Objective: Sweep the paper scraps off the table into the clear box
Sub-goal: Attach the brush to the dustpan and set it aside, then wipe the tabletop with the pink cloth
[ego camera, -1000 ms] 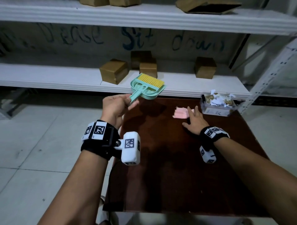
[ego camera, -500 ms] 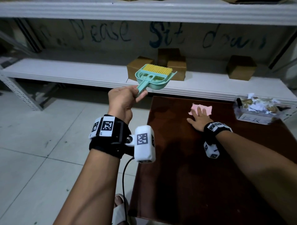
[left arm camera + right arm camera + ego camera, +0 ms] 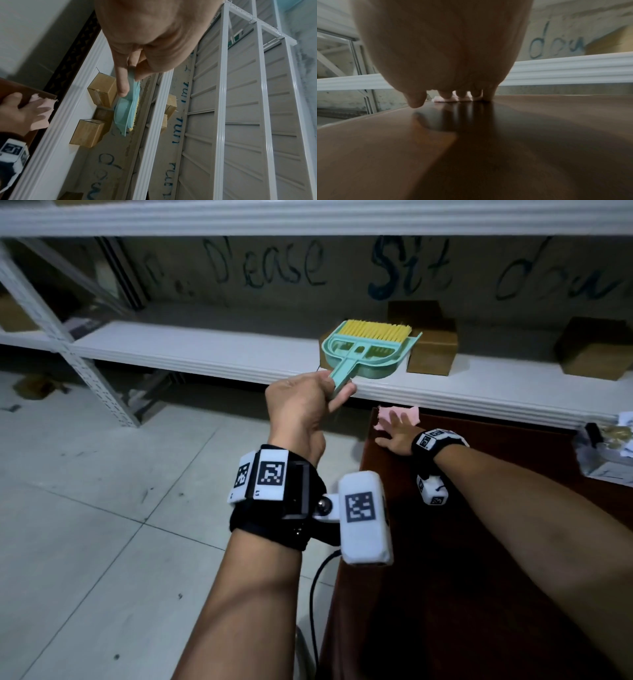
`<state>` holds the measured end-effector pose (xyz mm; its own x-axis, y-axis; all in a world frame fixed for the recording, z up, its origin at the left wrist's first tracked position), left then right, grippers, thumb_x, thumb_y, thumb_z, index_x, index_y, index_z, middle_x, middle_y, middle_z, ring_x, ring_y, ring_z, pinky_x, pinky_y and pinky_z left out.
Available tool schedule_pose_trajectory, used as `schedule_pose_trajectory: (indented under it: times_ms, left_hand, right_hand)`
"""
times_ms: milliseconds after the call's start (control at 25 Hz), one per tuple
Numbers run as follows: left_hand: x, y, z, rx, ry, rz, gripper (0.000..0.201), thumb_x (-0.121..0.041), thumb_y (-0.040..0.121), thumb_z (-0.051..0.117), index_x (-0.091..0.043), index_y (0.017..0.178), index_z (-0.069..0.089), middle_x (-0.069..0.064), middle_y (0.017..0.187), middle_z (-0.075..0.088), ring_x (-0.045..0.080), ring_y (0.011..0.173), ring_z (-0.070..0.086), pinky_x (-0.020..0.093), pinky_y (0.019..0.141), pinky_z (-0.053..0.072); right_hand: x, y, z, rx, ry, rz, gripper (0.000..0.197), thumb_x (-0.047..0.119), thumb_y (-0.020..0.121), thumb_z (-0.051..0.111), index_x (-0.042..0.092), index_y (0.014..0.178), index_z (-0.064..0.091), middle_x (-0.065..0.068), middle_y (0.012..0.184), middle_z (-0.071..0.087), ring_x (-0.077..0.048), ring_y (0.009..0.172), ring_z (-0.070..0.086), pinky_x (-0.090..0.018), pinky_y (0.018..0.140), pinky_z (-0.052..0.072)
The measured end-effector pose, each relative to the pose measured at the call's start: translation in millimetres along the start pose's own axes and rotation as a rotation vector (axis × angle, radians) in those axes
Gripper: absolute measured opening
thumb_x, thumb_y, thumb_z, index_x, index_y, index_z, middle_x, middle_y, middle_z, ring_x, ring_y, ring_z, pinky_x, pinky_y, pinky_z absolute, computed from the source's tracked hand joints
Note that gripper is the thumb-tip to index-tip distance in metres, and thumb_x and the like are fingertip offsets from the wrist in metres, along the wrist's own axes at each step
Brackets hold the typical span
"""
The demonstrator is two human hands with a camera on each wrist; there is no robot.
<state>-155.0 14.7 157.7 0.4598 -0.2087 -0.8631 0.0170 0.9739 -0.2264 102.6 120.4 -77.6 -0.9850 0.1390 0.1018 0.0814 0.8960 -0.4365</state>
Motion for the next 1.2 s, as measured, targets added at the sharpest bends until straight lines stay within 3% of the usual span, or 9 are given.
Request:
schedule_pose_trajectory:
  times_ms: [320, 520, 680, 760, 840, 880, 1000, 1160, 1200]
  left_hand:
    - [-6.3, 2.5, -2.1, 0.002, -0.009, 0.013, 0.020, 0.022, 0.086, 0.051, 0.020, 0.100, 0.065, 0.031, 0.092, 0.072, 0.040, 0.087, 0.074, 0.040, 0.078, 0.063]
    - [-6.7, 3.2, 0.4, 0.005, 0.003, 0.024, 0.020, 0.021, 0.086, 0.052, 0.018, 0.100, 0.065, 0.029, 0.091, 0.073, 0.037, 0.085, 0.075, 0.040, 0.079, 0.063]
    - [-5.2, 1.9, 8.8, 0.022, -0.029, 0.008, 0.021, 0.021, 0.088, 0.051, 0.019, 0.104, 0.064, 0.029, 0.091, 0.072, 0.037, 0.084, 0.075, 0.039, 0.079, 0.063]
    - [-4.2, 0.2, 12.9, 0.029, -0.035, 0.008, 0.021, 0.021, 0.088, 0.050, 0.020, 0.105, 0.062, 0.029, 0.089, 0.072, 0.037, 0.081, 0.076, 0.039, 0.078, 0.063]
    - [-3.6, -2.9, 14.5, 0.044, -0.039, 0.007, 0.021, 0.020, 0.089, 0.050, 0.020, 0.106, 0.062, 0.029, 0.089, 0.072, 0.036, 0.080, 0.076, 0.039, 0.079, 0.063]
    - [-3.7, -4.3, 14.4, 0.049, -0.043, 0.004, 0.020, 0.019, 0.089, 0.051, 0.019, 0.105, 0.062, 0.029, 0.089, 0.072, 0.036, 0.080, 0.076, 0.039, 0.080, 0.063]
    - [-4.1, -9.8, 15.9, 0.057, -0.056, 0.005, 0.018, 0.019, 0.088, 0.052, 0.020, 0.103, 0.063, 0.030, 0.088, 0.073, 0.037, 0.082, 0.076, 0.040, 0.082, 0.062]
    - [-4.8, -18.2, 22.3, 0.076, -0.052, 0.024, 0.013, 0.020, 0.088, 0.051, 0.017, 0.092, 0.063, 0.026, 0.076, 0.073, 0.037, 0.079, 0.076, 0.041, 0.083, 0.062]
    - [-4.6, -19.2, 24.0, 0.076, -0.050, 0.024, 0.013, 0.021, 0.088, 0.051, 0.016, 0.089, 0.063, 0.026, 0.077, 0.073, 0.038, 0.079, 0.075, 0.041, 0.082, 0.062]
  right_hand:
    - [12.0, 20.2, -8.6, 0.028, -0.071, -0.026, 0.077, 0.061, 0.105, 0.034, 0.030, 0.164, -0.003, -0.002, 0.171, -0.018, -0.033, 0.158, -0.014, -0.049, 0.127, -0.002]
    - [17.1, 7.5, -5.0, -0.003, -0.185, -0.087, 0.068, 0.065, 0.103, 0.027, 0.042, 0.162, 0.001, 0.014, 0.170, -0.012, -0.023, 0.159, -0.008, -0.068, 0.119, -0.004]
    - [36.1, -38.6, 6.6, -0.116, -0.338, -0.262, 0.066, 0.058, 0.105, 0.025, 0.031, 0.164, 0.011, -0.002, 0.173, 0.002, -0.031, 0.157, 0.014, -0.055, 0.125, 0.012]
    - [57.9, -77.3, 16.2, -0.174, -0.323, -0.452, 0.075, 0.058, 0.097, 0.016, 0.021, 0.160, 0.030, -0.012, 0.168, 0.024, -0.036, 0.149, 0.034, -0.053, 0.122, 0.024]
    - [73.3, -116.8, 42.1, -0.165, -0.283, -0.643, 0.066, 0.049, 0.098, 0.029, 0.012, 0.148, 0.050, -0.018, 0.153, 0.049, -0.039, 0.134, 0.054, -0.055, 0.112, 0.042]
    - [77.5, -136.6, 53.1, -0.200, -0.273, -0.721, 0.055, 0.041, 0.101, 0.039, 0.013, 0.146, 0.051, -0.018, 0.151, 0.052, -0.039, 0.132, 0.056, -0.054, 0.108, 0.046]
    - [87.1, -191.6, 77.4, -0.252, -0.199, -0.813, 0.055, 0.039, 0.105, 0.050, 0.021, 0.156, 0.039, -0.006, 0.165, 0.034, -0.033, 0.143, 0.043, -0.047, 0.116, 0.037]
    - [109.4, -249.9, 98.7, -0.169, -0.194, -0.875, 0.056, 0.035, 0.107, 0.046, 0.020, 0.159, 0.035, -0.004, 0.168, 0.029, -0.024, 0.152, 0.029, -0.030, 0.126, 0.017]
    - [115.7, -264.5, 105.2, -0.174, -0.205, -0.931, 0.055, 0.035, 0.108, 0.045, 0.019, 0.160, 0.035, -0.004, 0.168, 0.027, -0.023, 0.153, 0.027, -0.032, 0.127, 0.015]
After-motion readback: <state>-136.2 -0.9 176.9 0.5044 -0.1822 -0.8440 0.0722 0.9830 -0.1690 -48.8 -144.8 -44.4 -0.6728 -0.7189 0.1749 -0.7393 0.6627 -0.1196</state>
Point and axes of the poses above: each hand's wrist, its own y-axis towards the middle knuckle, its own z-axis out of the palm, x = y × z, the point moved 10 cm from there along y, towards the middle knuckle
